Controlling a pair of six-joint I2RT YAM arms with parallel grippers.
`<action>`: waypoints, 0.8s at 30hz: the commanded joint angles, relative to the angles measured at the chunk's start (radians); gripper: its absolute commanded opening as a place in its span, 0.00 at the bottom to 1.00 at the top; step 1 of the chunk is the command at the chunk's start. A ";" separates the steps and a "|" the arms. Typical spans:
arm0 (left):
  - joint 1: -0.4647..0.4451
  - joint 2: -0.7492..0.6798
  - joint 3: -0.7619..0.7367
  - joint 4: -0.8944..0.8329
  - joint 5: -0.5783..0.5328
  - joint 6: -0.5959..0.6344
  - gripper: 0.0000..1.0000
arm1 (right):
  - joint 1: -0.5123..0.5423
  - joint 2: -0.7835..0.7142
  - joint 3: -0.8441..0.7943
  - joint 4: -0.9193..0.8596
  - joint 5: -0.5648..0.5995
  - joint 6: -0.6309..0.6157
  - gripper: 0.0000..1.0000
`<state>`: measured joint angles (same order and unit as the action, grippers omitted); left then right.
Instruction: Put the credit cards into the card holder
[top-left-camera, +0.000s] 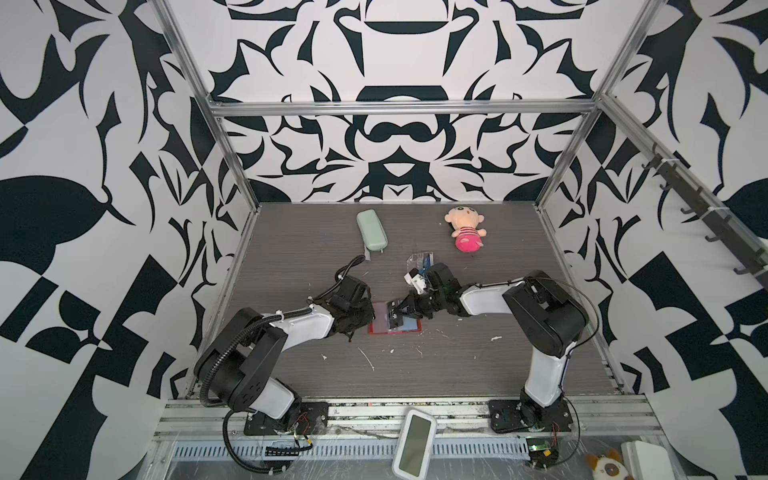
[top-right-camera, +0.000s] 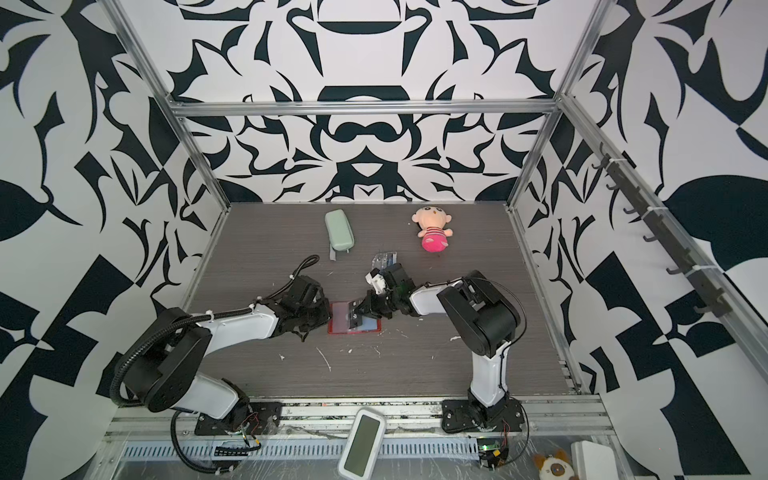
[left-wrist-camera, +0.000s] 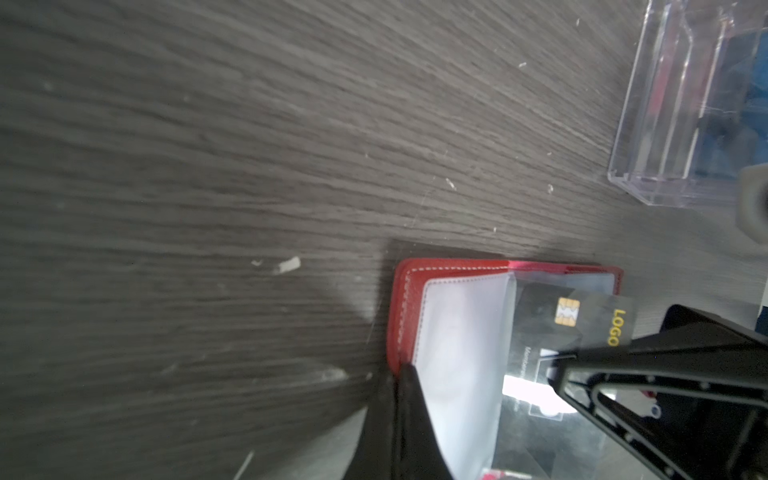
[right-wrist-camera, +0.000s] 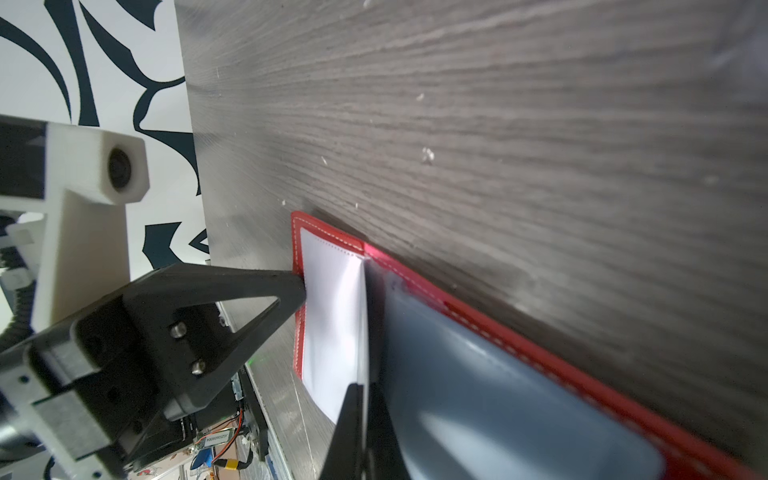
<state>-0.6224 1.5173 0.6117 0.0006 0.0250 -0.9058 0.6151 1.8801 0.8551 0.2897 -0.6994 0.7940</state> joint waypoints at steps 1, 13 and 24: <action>-0.007 0.072 -0.042 -0.111 -0.037 -0.016 0.00 | 0.026 0.002 -0.017 0.032 -0.024 0.018 0.00; -0.013 0.090 -0.047 -0.110 -0.035 -0.014 0.00 | 0.032 0.050 -0.029 0.117 -0.055 0.080 0.00; -0.020 0.074 -0.063 -0.108 -0.027 -0.029 0.00 | 0.035 0.021 -0.046 0.135 0.026 0.085 0.06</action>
<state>-0.6292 1.5372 0.6113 0.0486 0.0147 -0.9138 0.6304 1.9244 0.8242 0.4488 -0.7269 0.8845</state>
